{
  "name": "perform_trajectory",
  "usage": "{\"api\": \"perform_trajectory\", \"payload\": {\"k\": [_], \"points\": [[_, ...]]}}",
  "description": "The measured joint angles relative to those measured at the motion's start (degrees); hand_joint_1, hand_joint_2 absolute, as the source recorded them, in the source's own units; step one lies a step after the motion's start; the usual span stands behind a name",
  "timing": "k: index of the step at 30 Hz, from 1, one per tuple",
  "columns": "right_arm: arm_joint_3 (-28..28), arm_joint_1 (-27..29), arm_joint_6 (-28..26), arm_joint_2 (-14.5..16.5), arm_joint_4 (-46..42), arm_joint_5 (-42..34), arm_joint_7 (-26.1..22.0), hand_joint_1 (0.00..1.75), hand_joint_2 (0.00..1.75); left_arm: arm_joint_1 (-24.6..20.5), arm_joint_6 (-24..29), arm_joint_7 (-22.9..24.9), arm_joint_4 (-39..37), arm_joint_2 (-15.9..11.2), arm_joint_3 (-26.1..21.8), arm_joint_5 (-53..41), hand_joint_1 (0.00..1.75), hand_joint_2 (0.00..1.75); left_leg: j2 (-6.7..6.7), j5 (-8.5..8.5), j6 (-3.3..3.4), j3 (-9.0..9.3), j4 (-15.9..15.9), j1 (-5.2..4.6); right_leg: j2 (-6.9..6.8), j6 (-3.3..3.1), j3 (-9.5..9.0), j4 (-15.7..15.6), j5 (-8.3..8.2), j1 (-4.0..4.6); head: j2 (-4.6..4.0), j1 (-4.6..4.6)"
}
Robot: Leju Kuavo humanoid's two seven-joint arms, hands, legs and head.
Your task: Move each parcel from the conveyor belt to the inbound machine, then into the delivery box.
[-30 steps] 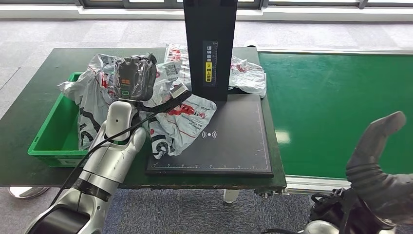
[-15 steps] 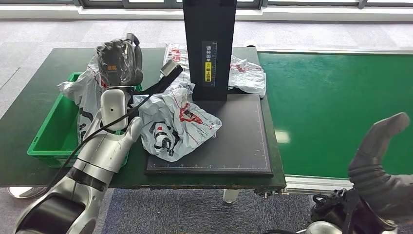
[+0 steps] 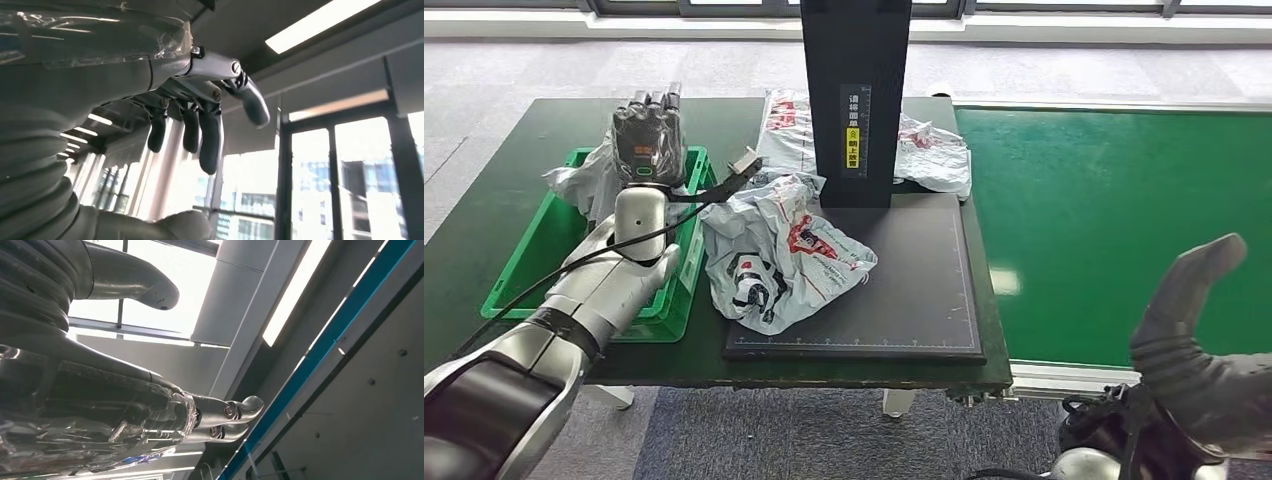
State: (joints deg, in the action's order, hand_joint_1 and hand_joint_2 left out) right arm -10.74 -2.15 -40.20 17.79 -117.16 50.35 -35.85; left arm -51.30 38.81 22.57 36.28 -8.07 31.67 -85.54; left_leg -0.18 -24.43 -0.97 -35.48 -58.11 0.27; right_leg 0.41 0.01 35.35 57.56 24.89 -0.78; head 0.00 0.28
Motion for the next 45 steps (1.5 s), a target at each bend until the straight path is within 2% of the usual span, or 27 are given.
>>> {"api": "perform_trajectory", "payload": {"k": [2, 6, 10, 14, 18, 24, 39, 43, 45], "points": [[0.1, 0.0, 0.0, 0.0, 0.4, 0.4, 0.6, 0.0, 1.75, 2.0, -1.6, -4.9, -0.1, 1.2, -2.0, 2.4, 0.0, 1.75, -0.05, -0.01, 0.01, -0.01, 0.0, -0.01, -0.04, -0.01, -0.02, 0.0, 0.02, -0.01, 0.0, 0.0], [0.1, 0.0, 0.0, 0.0, 0.6, 1.1, 1.4, 0.0, 1.75, 5.3, -6.5, -13.7, 0.0, 4.4, -6.8, 5.5, 0.0, 0.0, -0.04, -0.06, 0.06, -0.02, 0.0, -0.05, -0.03, 0.01, -0.01, 0.0, 0.03, -0.04, 0.0, 0.01], [0.4, 0.3, 0.0, 0.0, 0.7, 1.2, 1.7, 0.0, 1.75, 7.5, -15.9, -22.8, 0.1, 7.7, -11.3, 10.6, 0.0, 0.0, -0.04, -0.08, 0.09, -0.02, 0.0, -0.05, -0.04, 0.02, -0.02, 0.0, 0.03, -0.03, 0.0, 0.0], [0.7, 0.3, 0.0, 0.0, 0.8, 1.2, 2.0, 0.0, 1.75, 9.2, -22.6, -28.4, 1.0, 9.9, -14.1, 14.8, 0.0, 0.0, -0.03, -0.08, 0.08, -0.02, 0.0, -0.05, -0.03, 0.02, -0.01, 0.0, 0.03, -0.03, 0.0, 0.0], [0.9, 0.4, 0.0, 0.0, 0.8, 1.2, 2.1, 0.0, 1.75, 9.6, -23.9, -29.6, 1.6, 10.9, -15.4, 16.0, 0.0, 0.0, -0.04, -0.08, 0.08, -0.02, 0.0, -0.04, -0.03, 0.02, 0.0, 0.0, 0.03, -0.02, 0.0, 0.01], [1.2, 0.4, 0.0, 0.0, 0.9, 1.1, 1.8, 0.0, 1.75, 10.5, -29.4, -33.2, 2.8, 11.4, -16.8, 20.0, 0.0, 0.0, -0.03, -0.08, 0.08, -0.02, 0.0, -0.04, -0.03, 0.02, -0.01, 0.0, 0.04, -0.02, 0.0, 0.01], [1.2, 0.4, 0.0, 0.0, 2.6, 1.7, 2.2, 0.0, 1.75, 12.5, -30.5, -32.8, 1.5, 12.2, -16.9, 20.3, 0.0, 0.0, -0.03, -0.08, 0.08, -0.02, 0.0, -0.04, -0.04, 0.02, -0.01, 0.0, 0.04, -0.02, 0.0, 0.0], [1.2, 0.5, 0.0, 0.0, 2.8, 3.3, 3.9, 0.0, 1.75, 12.5, -30.1, -31.9, -0.9, 13.2, -16.8, 19.9, 0.0, 1.75, -0.04, -0.08, 0.08, -0.02, 0.0, -0.04, -0.04, 0.02, -0.02, 0.0, 0.04, -0.03, 0.0, 0.01], [1.2, 0.5, 0.0, 0.0, 2.8, 4.3, 4.9, 0.0, 1.75, 12.5, -30.0, -31.4, -2.3, 13.7, -16.7, 19.8, 0.0, 1.75, -0.04, -0.08, 0.08, -0.02, 0.0, -0.05, -0.04, 0.03, -0.02, 0.0, 0.04, -0.03, 0.0, 0.0]]}}
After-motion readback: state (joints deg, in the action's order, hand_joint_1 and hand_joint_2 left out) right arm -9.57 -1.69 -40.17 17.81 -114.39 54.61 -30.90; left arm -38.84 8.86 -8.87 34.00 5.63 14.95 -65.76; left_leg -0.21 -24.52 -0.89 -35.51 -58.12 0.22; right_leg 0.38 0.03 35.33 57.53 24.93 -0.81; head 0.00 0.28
